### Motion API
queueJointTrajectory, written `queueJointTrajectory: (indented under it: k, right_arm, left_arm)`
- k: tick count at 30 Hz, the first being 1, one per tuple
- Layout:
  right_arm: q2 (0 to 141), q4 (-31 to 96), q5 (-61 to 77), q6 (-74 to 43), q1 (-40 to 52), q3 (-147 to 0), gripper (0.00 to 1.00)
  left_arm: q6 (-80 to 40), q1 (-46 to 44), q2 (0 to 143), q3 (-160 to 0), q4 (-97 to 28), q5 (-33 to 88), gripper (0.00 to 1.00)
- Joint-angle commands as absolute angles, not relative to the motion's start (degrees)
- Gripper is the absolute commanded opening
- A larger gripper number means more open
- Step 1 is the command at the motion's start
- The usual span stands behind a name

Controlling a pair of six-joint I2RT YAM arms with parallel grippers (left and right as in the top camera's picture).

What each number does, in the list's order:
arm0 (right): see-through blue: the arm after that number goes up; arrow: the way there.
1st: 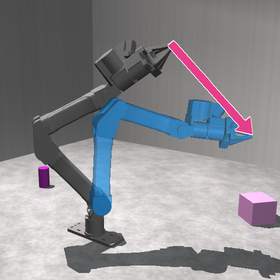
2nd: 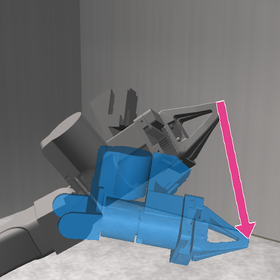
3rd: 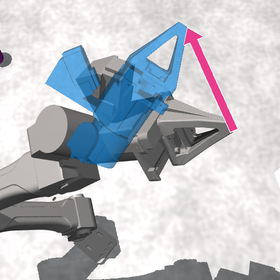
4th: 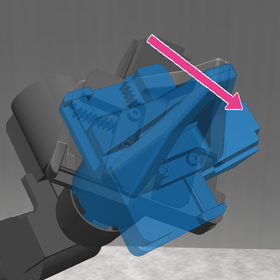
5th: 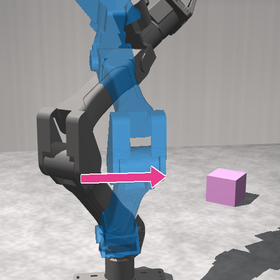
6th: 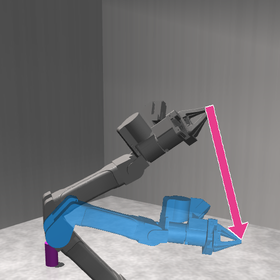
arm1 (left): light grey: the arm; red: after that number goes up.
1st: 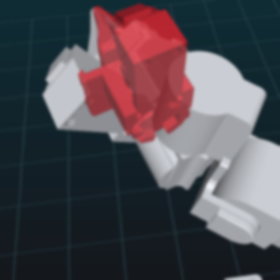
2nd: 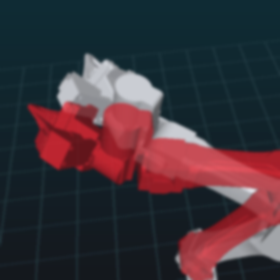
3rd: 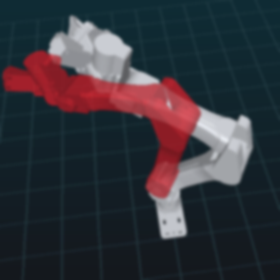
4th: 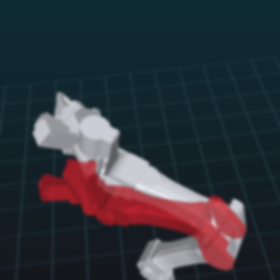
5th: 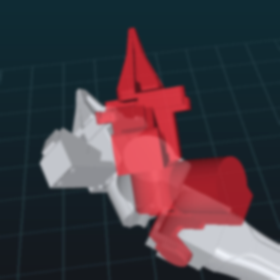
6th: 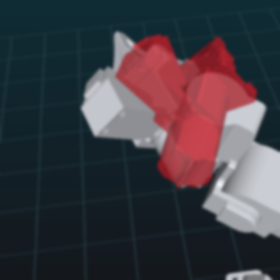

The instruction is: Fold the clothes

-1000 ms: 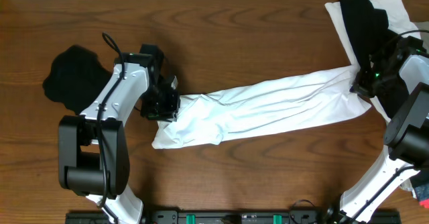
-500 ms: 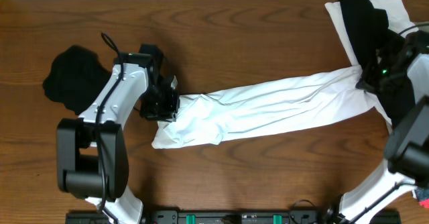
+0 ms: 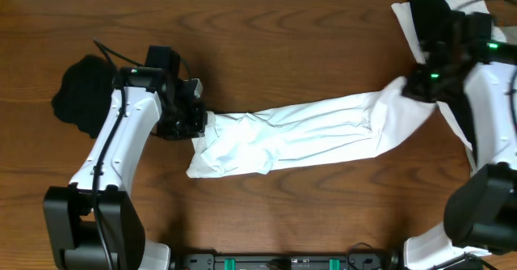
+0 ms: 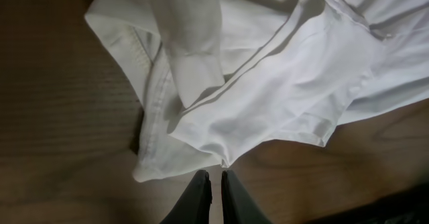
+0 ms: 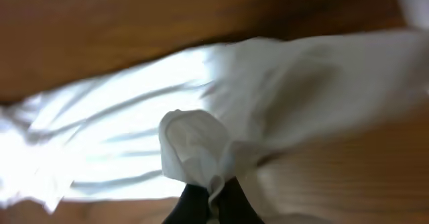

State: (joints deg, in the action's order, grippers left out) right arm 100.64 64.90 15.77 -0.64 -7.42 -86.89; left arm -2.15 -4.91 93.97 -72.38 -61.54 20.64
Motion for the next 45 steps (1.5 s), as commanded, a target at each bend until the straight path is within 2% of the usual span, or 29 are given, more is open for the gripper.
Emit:
queueJointTrajectory:
  k: [1, 11, 18, 24, 27, 45]
  right_arm:
    - [99.8, 65.8, 14.2, -2.8, -1.2, -86.8, 0.01]
    - [99.9, 66.2, 7.5, -10.3, 16.9, -85.6, 0.01]
    - [101.5, 63.9, 6.6, -14.2, 24.2, -81.8, 0.01]
    - [101.6, 60.6, 6.7, -15.5, 27.1, -78.8, 0.02]
    - [101.6, 60.4, 6.6, -15.5, 27.9, -78.7, 0.12]
    - [101.6, 59.6, 5.8, -15.4, 28.1, -78.7, 0.14]
  left_arm:
    - [-2.3, -4.4, 93.2, -72.3, -61.8, 20.9, 0.10]
    - [-2.3, -4.4, 93.2, -72.3, -61.8, 20.9, 0.10]
    - [-2.2, -4.4, 93.2, -72.3, -61.8, 20.9, 0.10]
    - [-2.2, -4.4, 93.2, -72.3, -61.8, 20.9, 0.10]
    - [-2.2, -4.4, 93.2, -72.3, -61.8, 20.9, 0.10]
    - [-2.2, -4.4, 93.2, -72.3, -61.9, 20.9, 0.10]
